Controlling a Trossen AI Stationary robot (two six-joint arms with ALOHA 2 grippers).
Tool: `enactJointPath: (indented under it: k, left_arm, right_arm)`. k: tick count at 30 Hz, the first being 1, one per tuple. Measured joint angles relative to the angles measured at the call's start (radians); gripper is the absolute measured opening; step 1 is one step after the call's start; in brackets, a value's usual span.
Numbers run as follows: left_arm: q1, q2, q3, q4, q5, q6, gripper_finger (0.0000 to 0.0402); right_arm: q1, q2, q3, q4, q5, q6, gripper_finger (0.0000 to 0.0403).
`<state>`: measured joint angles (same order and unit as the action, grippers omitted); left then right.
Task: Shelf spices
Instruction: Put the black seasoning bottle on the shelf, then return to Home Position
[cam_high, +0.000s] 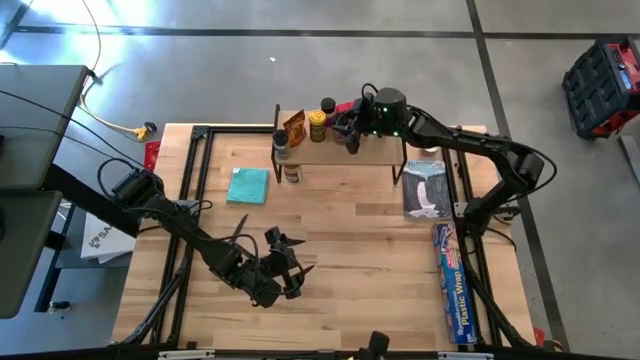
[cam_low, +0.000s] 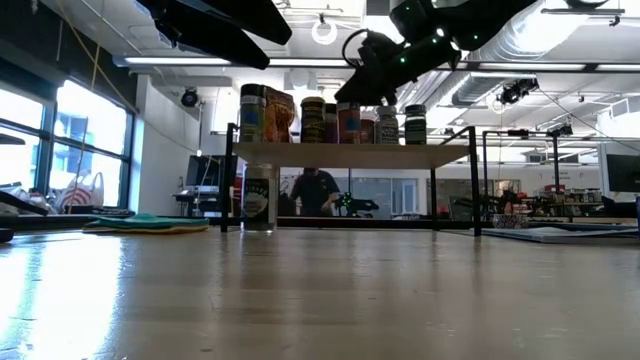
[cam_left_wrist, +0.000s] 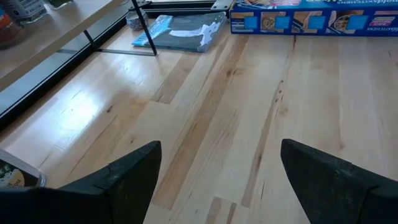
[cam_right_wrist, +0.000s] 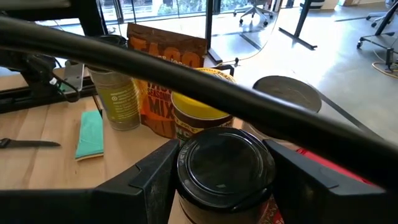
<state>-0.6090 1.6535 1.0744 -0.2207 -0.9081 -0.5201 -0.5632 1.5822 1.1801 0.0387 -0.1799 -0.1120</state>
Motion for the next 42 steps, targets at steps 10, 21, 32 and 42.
enactJointPath:
  k: [10, 21, 32, 42]
  left_arm:
    - [0.0, 0.0, 0.0, 0.0, 0.0, -0.001, 0.0326]
    - [0.0, 0.0, 0.0, 0.0, 0.0, -0.002, 0.0326]
    - [0.0, 0.0, 0.0, 0.0, -0.026, -0.02, 0.0326]
    - [-0.026, -0.004, 0.0, 0.068, 0.004, 0.031, 0.0324]
  right_arm:
    - [0.0, 0.0, 0.0, -0.005, -0.005, -0.011, 0.0222]
    - [0.001, 0.001, 0.013, -0.033, -0.012, -0.041, 0.0291]
    - [0.017, -0.002, 0.211, -0.235, 0.025, -0.055, 0.0298]
    - [0.113, -0.219, 0.22, -0.489, 0.124, -0.178, 0.0298]
